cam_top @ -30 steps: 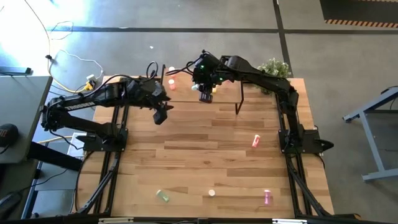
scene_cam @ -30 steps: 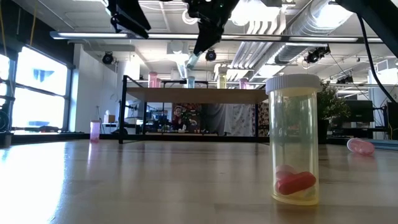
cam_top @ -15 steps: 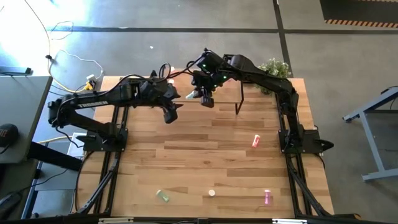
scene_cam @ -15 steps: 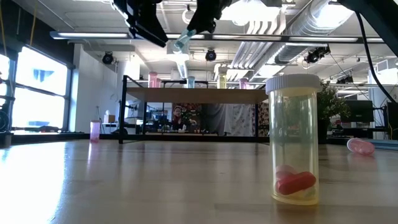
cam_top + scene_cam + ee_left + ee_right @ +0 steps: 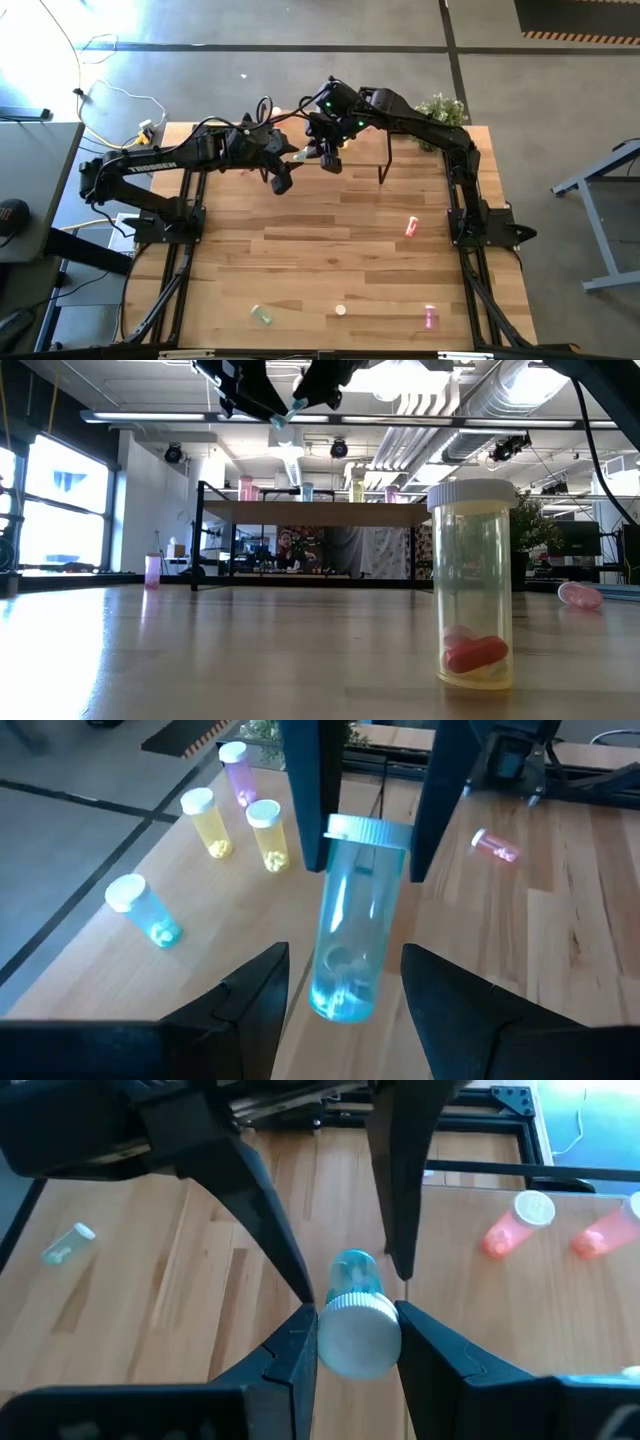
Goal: Pick and place medicine bottles onto shelf by color
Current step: Put the right blue pill bottle on the shelf aligned with the other blue pill bottle
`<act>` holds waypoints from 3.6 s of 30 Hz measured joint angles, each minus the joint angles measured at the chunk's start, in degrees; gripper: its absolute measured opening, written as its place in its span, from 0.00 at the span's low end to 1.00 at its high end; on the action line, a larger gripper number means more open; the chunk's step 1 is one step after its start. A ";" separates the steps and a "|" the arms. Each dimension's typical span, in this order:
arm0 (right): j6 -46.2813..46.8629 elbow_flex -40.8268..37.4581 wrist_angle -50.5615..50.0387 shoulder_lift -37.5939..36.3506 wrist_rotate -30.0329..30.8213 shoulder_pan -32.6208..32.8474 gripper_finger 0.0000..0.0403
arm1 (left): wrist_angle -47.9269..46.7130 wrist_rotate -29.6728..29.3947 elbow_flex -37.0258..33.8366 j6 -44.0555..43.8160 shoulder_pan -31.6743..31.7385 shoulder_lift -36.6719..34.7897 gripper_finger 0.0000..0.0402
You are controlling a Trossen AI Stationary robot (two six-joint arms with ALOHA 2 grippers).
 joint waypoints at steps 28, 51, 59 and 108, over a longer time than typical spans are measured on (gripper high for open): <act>3.62 0.00 1.26 0.00 1.01 0.14 0.25 | -0.85 4.31 -0.02 2.25 2.32 0.00 0.24; 4.40 0.36 1.96 -0.04 2.79 0.14 0.46 | -0.67 4.26 -0.04 1.84 2.29 -0.11 0.23; 6.85 1.40 3.29 -3.02 6.04 -0.55 0.50 | 0.29 4.28 -0.04 0.53 2.69 -0.35 0.23; 16.78 -0.17 24.78 -9.68 14.81 0.64 0.51 | 40.93 -4.33 -0.04 -3.96 3.48 -1.99 0.23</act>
